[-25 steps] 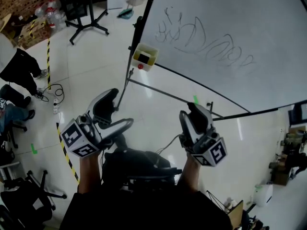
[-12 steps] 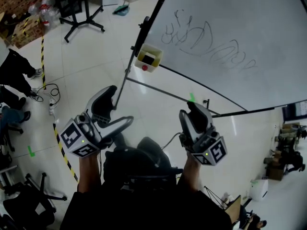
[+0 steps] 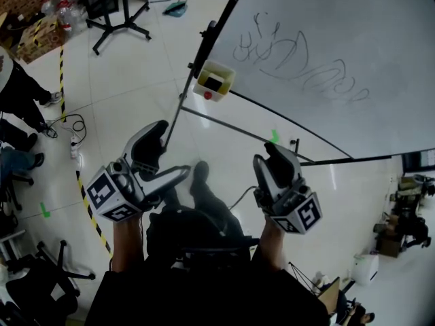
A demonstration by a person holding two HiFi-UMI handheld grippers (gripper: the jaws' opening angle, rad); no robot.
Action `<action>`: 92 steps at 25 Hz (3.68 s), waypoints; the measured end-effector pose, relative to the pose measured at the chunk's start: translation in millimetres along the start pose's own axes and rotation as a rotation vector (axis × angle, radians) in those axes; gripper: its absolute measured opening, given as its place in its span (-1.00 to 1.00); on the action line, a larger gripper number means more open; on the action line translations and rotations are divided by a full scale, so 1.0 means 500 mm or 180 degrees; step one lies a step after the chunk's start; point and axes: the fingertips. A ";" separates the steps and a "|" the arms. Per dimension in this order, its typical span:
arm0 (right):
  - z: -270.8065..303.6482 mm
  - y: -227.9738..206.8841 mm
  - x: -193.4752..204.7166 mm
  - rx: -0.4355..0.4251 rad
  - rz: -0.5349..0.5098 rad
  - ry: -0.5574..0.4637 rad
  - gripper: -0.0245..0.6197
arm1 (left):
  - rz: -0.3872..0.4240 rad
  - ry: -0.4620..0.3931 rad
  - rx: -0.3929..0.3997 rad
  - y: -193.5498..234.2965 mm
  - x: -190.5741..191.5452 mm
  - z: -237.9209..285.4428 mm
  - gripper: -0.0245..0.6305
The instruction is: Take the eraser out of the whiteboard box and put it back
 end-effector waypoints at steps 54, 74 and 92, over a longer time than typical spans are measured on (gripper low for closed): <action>0.284 -0.398 0.210 -0.0506 0.0035 0.0806 -0.38 | 0.0380 0.0407 -0.0443 0.314 -0.048 0.305 0.34; 0.328 -0.394 0.444 -0.0411 -0.0059 0.1891 -0.35 | -0.0008 0.0535 -0.0504 0.431 0.004 0.236 0.34; 0.349 -0.370 0.501 -0.0604 -0.0240 0.2087 -0.27 | -0.0038 0.0541 -0.0574 0.444 0.017 0.222 0.34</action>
Point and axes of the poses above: the fingertips, and each gripper's own axes: z forward along the fingers, y to its left, x out of its underside, and after that the axes turned 2 degrees about -x, right-handed
